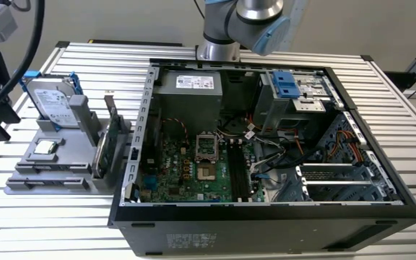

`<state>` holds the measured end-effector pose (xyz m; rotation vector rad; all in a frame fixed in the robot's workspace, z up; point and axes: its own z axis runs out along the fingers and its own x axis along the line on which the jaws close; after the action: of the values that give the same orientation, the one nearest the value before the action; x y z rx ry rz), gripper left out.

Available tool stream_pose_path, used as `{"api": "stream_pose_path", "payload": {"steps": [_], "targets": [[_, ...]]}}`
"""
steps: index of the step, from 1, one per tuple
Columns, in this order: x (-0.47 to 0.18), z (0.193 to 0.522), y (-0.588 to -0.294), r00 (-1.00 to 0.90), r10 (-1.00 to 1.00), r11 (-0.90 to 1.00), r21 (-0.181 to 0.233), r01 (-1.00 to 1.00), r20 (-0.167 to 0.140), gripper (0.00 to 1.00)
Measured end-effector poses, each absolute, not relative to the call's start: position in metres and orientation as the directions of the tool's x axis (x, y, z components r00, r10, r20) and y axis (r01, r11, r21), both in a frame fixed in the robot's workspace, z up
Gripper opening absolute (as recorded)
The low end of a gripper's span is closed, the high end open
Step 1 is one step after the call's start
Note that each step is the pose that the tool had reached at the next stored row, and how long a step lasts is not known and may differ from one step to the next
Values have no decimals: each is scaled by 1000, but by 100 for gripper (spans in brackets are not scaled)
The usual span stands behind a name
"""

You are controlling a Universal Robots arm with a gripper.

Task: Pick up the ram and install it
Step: 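Pick up the ram and move it above insertion slot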

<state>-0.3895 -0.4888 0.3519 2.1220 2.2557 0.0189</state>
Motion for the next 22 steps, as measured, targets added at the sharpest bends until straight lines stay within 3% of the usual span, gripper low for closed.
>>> {"api": "stream_pose_path", "payload": {"steps": [22], "targets": [[-390, 336, -488, -61, 998, 62, 39, 997, -27, 100]]}}
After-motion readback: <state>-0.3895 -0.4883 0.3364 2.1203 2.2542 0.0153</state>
